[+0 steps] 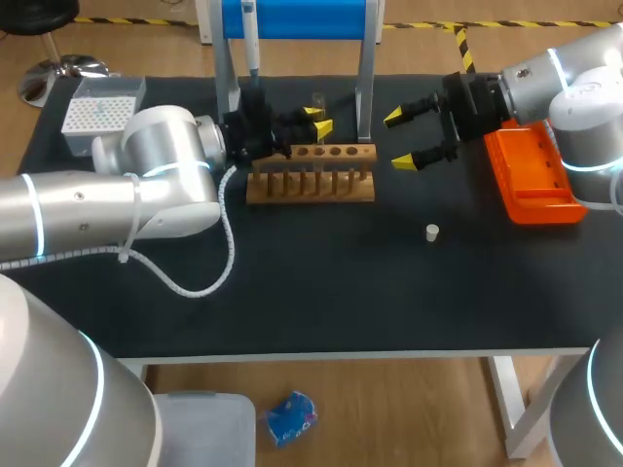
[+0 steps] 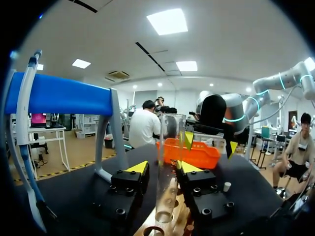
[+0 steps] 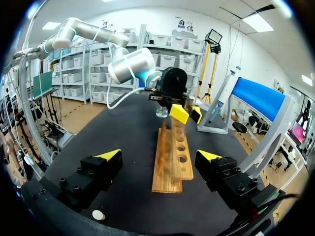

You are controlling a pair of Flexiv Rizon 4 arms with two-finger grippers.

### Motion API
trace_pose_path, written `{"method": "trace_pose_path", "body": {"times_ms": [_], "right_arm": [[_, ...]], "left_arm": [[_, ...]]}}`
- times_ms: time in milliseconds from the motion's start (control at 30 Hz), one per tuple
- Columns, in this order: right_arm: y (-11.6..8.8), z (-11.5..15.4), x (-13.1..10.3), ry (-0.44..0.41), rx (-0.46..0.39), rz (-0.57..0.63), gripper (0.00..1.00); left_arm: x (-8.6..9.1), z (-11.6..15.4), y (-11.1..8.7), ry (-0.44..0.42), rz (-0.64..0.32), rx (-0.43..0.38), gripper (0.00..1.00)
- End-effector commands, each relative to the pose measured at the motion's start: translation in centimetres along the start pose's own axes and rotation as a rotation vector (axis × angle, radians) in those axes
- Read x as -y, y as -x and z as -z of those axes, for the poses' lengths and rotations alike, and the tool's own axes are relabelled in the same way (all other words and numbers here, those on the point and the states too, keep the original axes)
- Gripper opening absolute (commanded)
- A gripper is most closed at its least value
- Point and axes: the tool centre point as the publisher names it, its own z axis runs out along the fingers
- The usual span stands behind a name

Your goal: Invert the test tube, pick up the pipette, mount the tip to pipette, aspirate from beaker and dispense into the tube, eject the tip, return the pipette, and cap with the stopper.

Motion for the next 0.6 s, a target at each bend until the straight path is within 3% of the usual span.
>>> {"method": "trace_pose_path", "body": {"times_ms": [33, 300, 600], "right_arm": [[0.0, 0.0, -0.1, -0.003, 0.000, 0.000, 1.00], [0.0, 0.0, -0.1, -0.003, 0.000, 0.000, 1.00], [0.0, 0.0, -0.1, -0.003, 0.000, 0.000, 1.00]], "left_arm": [[0.3, 0.2, -0.3, 0.007, -0.003, 0.011, 1.00], [3.1, 0.9, -0.3, 0.072, -0.057, 0.020, 1.00], [9.0, 4.4, -0.5, 0.226, -0.155, 0.014, 1.00]]}}
